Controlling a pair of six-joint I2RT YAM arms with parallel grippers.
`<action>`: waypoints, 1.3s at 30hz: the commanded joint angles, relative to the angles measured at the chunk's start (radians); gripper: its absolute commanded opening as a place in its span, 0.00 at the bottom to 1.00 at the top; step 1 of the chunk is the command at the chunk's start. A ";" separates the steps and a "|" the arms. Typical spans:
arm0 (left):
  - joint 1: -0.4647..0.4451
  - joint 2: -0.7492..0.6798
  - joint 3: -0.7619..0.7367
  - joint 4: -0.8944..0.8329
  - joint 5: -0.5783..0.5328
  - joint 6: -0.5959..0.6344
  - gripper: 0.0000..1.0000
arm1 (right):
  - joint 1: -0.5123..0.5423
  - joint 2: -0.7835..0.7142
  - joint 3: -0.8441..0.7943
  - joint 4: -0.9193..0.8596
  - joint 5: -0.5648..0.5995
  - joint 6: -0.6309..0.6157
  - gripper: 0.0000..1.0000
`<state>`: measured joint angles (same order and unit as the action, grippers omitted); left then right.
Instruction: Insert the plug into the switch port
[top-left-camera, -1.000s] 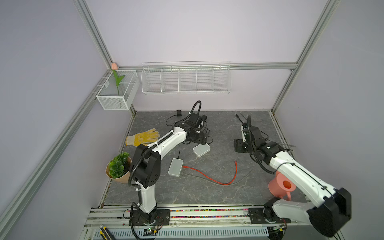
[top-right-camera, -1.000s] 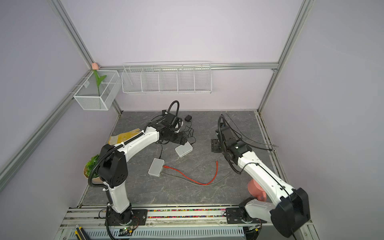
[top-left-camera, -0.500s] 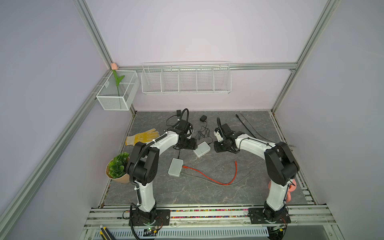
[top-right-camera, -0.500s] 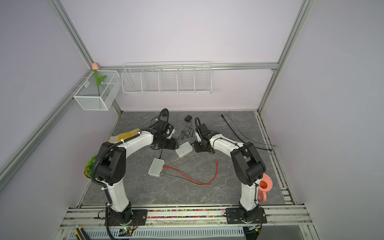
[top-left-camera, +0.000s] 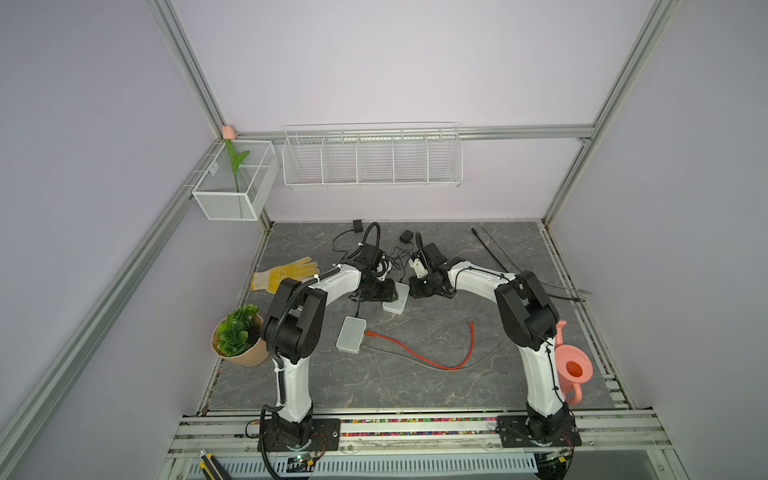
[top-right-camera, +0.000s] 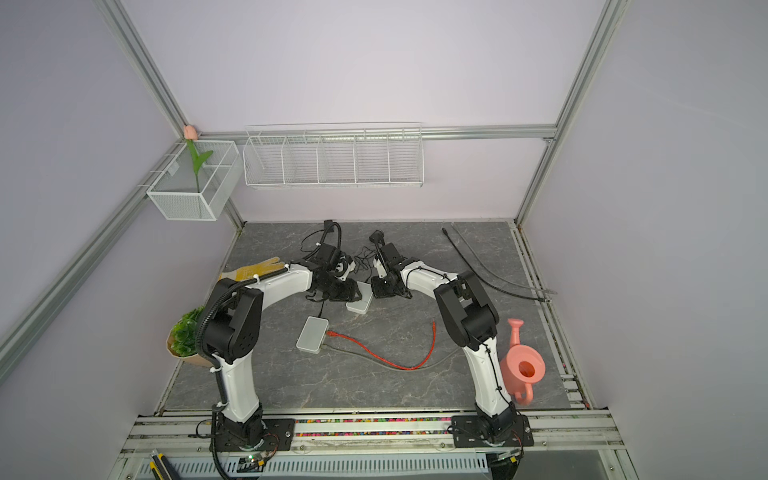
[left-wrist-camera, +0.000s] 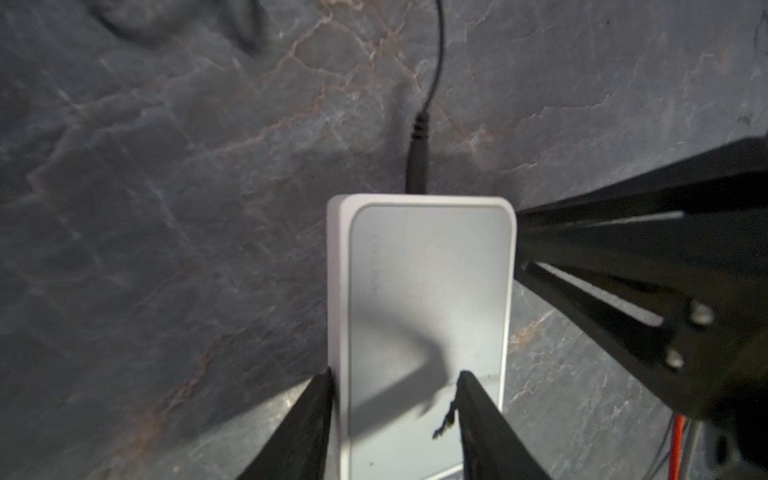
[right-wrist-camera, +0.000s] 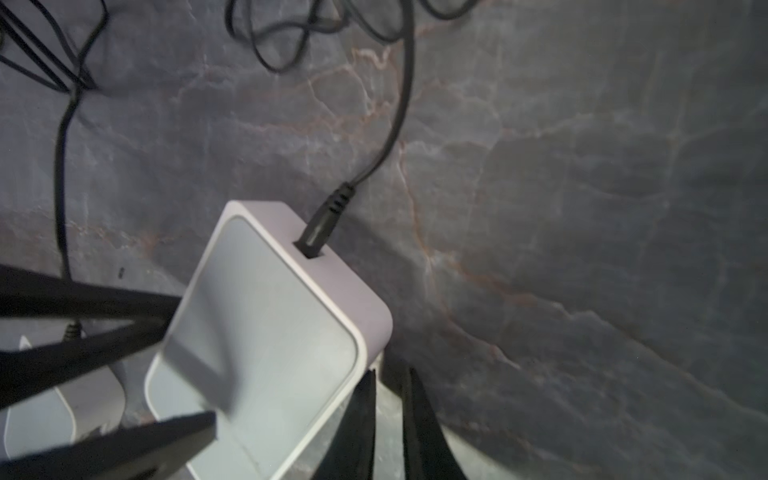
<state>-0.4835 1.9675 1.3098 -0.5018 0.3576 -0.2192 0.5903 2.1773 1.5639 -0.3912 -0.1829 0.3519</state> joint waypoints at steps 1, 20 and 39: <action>-0.003 -0.021 -0.045 0.039 0.060 -0.031 0.48 | 0.005 0.059 0.056 -0.013 -0.035 0.017 0.18; 0.038 -0.284 -0.078 -0.019 -0.001 -0.006 0.63 | -0.339 -0.099 0.153 -0.299 0.344 -0.219 0.63; 0.040 -0.478 -0.205 0.066 0.081 -0.020 0.64 | -0.532 0.286 0.627 -0.559 0.438 -0.337 0.65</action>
<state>-0.4496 1.5116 1.1156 -0.4538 0.4248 -0.2428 0.0700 2.4584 2.1689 -0.9092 0.2317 0.0513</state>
